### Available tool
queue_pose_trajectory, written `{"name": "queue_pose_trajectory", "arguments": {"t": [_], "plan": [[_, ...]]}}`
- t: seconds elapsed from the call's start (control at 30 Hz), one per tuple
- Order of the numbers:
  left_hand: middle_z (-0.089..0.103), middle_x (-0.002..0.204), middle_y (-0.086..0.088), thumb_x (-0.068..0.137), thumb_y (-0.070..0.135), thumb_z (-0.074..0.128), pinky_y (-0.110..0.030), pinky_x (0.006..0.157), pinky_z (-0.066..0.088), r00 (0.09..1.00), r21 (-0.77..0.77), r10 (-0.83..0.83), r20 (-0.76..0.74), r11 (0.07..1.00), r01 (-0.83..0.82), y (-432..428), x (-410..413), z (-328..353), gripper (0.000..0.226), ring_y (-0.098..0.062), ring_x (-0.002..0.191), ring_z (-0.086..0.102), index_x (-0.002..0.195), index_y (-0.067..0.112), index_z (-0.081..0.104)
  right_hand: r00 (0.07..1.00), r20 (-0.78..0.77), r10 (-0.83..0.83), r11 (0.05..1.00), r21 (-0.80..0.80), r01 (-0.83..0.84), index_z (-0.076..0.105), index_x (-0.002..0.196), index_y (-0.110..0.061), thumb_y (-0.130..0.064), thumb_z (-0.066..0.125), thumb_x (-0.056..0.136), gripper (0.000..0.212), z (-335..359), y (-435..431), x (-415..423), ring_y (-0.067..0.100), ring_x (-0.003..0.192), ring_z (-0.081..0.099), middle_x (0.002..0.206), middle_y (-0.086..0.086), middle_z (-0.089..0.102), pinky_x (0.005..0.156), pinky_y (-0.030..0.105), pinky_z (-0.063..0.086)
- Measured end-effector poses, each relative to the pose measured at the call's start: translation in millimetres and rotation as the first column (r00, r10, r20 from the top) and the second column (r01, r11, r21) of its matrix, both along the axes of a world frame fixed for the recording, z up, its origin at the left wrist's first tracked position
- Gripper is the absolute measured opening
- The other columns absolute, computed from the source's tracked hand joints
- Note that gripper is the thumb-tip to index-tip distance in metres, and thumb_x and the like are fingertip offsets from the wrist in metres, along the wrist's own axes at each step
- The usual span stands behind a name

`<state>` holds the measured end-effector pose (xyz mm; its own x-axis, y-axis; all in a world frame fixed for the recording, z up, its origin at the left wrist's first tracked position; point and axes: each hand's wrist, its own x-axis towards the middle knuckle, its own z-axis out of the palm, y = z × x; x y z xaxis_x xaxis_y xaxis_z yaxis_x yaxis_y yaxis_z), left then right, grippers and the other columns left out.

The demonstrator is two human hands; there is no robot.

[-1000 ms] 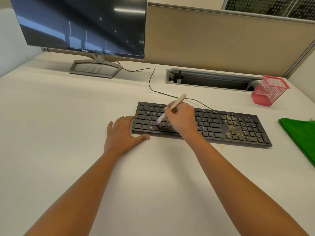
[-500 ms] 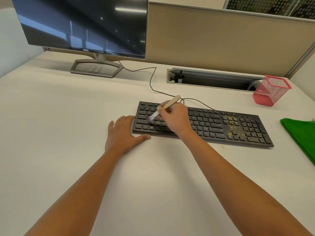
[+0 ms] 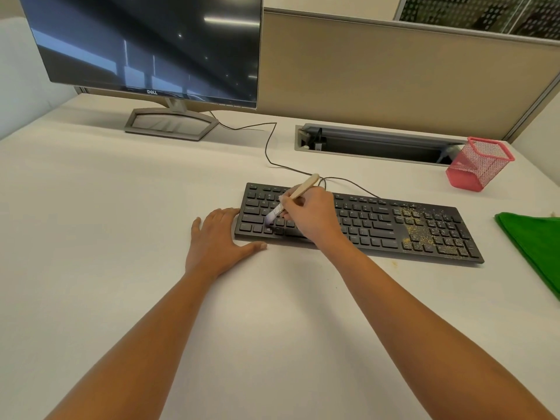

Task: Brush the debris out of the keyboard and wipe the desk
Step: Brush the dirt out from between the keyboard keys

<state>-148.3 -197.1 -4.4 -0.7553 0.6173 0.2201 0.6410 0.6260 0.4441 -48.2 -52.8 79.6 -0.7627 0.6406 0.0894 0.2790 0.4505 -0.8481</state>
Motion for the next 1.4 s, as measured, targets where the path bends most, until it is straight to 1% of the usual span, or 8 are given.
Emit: {"name": "queue_pose_trajectory", "arguments": {"t": [0.23, 0.43, 0.67, 0.9, 1.03, 1.23, 1.3, 1.4], "plan": [[0.047, 0.138, 0.006, 0.052, 0.089, 0.034, -0.045, 0.114, 0.015, 1.0, 0.001, 0.0, -0.002, 1.0, 0.0, -0.1, 0.0, -0.3, 0.104, -0.013, 0.135, 0.032, 0.134, 0.026, 0.044, 0.977, 0.145, 0.153, 0.988, -0.023, -0.151, 0.069, 0.089, -0.003, -0.01, 0.059, 0.089, 0.012, -3.2, -6.4, 2.3, 0.028, 0.083, 0.069, 0.09, 0.017, 0.07, 0.081, 0.041, 0.057], [0.046, 0.139, 0.007, 0.057, 0.085, 0.052, -0.045, 0.115, 0.014, 1.0, 0.0, -0.002, 0.021, 1.0, 0.002, 0.1, 0.0, -0.7, 0.098, -0.012, 0.137, 0.029, 0.135, 0.027, 0.043, 1.0, 0.019, -0.021, 0.997, 0.079, 0.02, 0.07, 0.091, -0.006, -0.013, 0.058, 0.091, 0.014, 0.1, 6.6, 9.5, 0.029, 0.079, 0.069, 0.083, 0.015, 0.071, 0.077, 0.038, 0.057], [0.045, 0.14, 0.007, 0.06, 0.086, 0.054, -0.046, 0.115, 0.015, 1.0, -0.007, -0.006, 0.019, 1.0, 0.006, -0.4, -0.6, -0.9, 0.097, -0.012, 0.136, 0.03, 0.136, 0.027, 0.042, 0.96, 0.234, 0.157, 0.986, 0.009, -0.164, 0.068, 0.096, 0.001, -0.012, 0.059, 0.089, 0.018, 0.5, 3.4, 10.1, 0.027, 0.084, 0.07, 0.093, 0.015, 0.07, 0.081, 0.037, 0.057], [0.047, 0.138, 0.008, 0.048, 0.092, 0.038, -0.046, 0.114, 0.016, 1.0, -0.004, -0.009, 0.02, 1.0, 0.009, -0.8, 0.3, 1.1, 0.108, -0.011, 0.135, 0.031, 0.135, 0.028, 0.043, 1.0, 0.01, -0.002, 1.0, -0.023, 0.002, 0.069, 0.09, -0.007, -0.014, 0.058, 0.091, 0.014, -2.6, -1.5, 2.0, 0.029, 0.079, 0.07, 0.084, 0.016, 0.071, 0.077, 0.04, 0.057], [0.046, 0.139, 0.007, 0.048, 0.093, 0.036, -0.047, 0.114, 0.016, 1.0, -0.014, -0.012, 0.022, 1.0, 0.012, -0.5, -0.6, 0.3, 0.11, -0.011, 0.136, 0.031, 0.136, 0.027, 0.041, 0.997, 0.053, 0.064, 0.994, 0.084, -0.068, 0.07, 0.093, -0.005, -0.016, 0.058, 0.091, 0.016, -10.8, -15.5, 3.4, 0.015, 0.074, 0.063, 0.089, 0.011, 0.071, 0.07, 0.02, 0.052], [0.046, 0.139, 0.008, 0.049, 0.09, 0.037, -0.046, 0.115, 0.014, 0.999, -0.01, -0.011, 0.032, 1.0, 0.011, -0.8, -0.6, 0.2, 0.108, -0.011, 0.136, 0.03, 0.136, 0.027, 0.041, 0.986, 0.126, 0.111, 0.993, 0.03, -0.115, 0.069, 0.091, 0.001, -0.012, 0.058, 0.089, 0.017, -2.8, -10.9, 1.1, 0.029, 0.082, 0.069, 0.09, 0.017, 0.07, 0.079, 0.04, 0.056], [0.046, 0.139, 0.008, 0.048, 0.091, 0.037, -0.046, 0.115, 0.014, 1.0, -0.011, -0.015, 0.024, 1.0, 0.015, -0.8, -0.5, 0.3, 0.109, -0.011, 0.136, 0.03, 0.136, 0.028, 0.041, 0.997, 0.042, 0.065, 0.998, 0.015, -0.066, 0.07, 0.09, -0.003, -0.012, 0.059, 0.089, 0.014, -0.1, -5.8, -0.8, 0.028, 0.081, 0.069, 0.087, 0.016, 0.071, 0.08, 0.04, 0.056], [0.046, 0.139, 0.009, 0.048, 0.091, 0.038, -0.046, 0.115, 0.014, 0.999, -0.005, -0.018, 0.027, 1.0, 0.018, -0.5, -1.3, 0.0, 0.107, -0.011, 0.136, 0.03, 0.136, 0.028, 0.041, 0.995, 0.081, 0.066, 0.987, 0.142, -0.077, 0.071, 0.094, -0.006, -0.015, 0.059, 0.09, 0.015, 3.5, -2.8, -2.4, 0.019, 0.082, 0.065, 0.092, 0.01, 0.07, 0.08, 0.026, 0.053]]}}
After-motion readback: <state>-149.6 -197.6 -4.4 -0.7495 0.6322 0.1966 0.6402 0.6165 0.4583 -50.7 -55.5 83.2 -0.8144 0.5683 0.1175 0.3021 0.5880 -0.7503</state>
